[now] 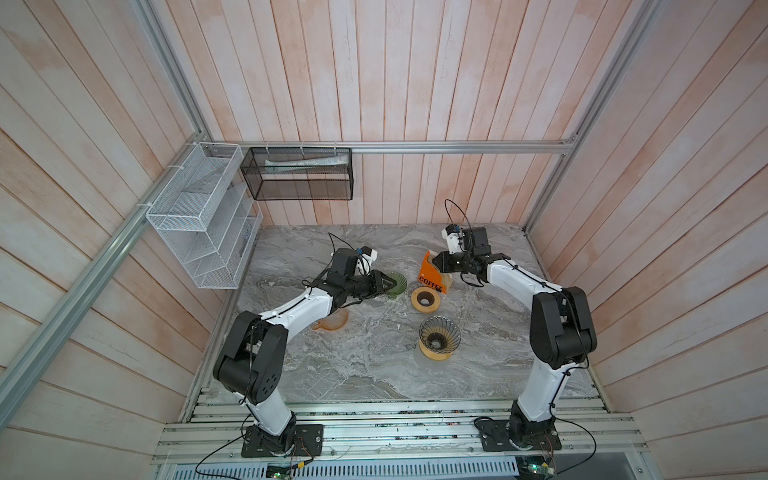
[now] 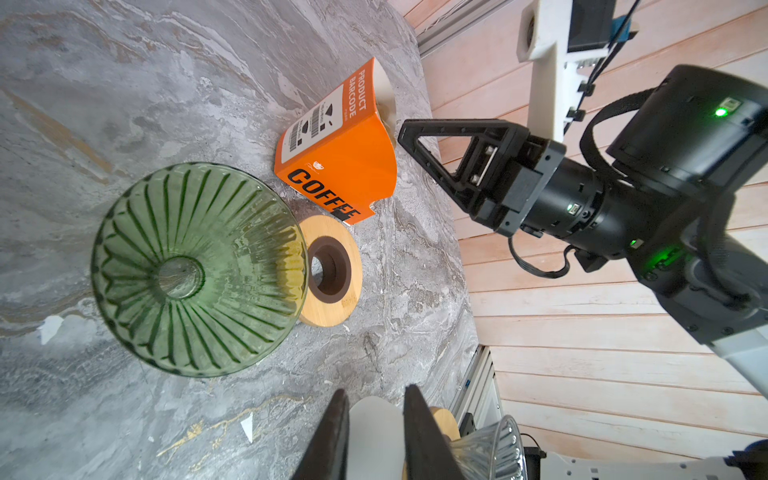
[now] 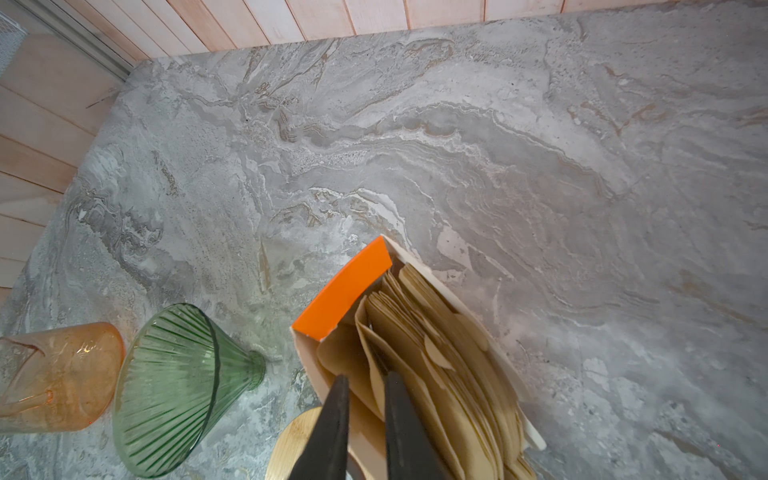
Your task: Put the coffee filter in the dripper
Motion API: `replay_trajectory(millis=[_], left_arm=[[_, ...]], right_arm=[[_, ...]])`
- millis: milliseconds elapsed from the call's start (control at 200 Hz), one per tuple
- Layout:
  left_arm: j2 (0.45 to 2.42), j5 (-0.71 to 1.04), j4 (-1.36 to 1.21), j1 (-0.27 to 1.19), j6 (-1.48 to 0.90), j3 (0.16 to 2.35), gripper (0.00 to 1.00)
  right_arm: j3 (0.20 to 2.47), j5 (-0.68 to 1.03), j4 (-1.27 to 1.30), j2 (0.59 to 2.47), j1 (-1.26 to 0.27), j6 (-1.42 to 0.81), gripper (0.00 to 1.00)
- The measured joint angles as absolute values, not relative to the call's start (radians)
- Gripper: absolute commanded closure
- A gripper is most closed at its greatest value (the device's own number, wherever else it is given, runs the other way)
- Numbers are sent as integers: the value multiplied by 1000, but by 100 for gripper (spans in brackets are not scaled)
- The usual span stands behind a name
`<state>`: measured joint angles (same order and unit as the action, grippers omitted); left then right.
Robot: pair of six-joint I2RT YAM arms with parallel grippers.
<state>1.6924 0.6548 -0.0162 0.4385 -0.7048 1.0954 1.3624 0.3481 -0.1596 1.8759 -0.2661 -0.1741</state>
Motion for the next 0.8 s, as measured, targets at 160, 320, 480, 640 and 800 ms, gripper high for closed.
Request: replay_trajectory(millis=[160,320,480,640,800], left_arm=[[1692,655,-16,439,-705,1095,73],[1692,655,-16,439,-705,1095,73],[1692,656,-16,438,-705,1095,73],[1692,656,-16,437,-705,1095,73],[1692,656,-16,437,-705,1095,73]], right_arm=[[1362,343,-161,1883,-266,-171,87],[1362,340,-166,1885,-266,-171,87],[1362,340,-167,1885,-266,-171,86],[1362,340,-167,1886,-266,-171,86],[1363,337,-167,1898,-266,-171,86]])
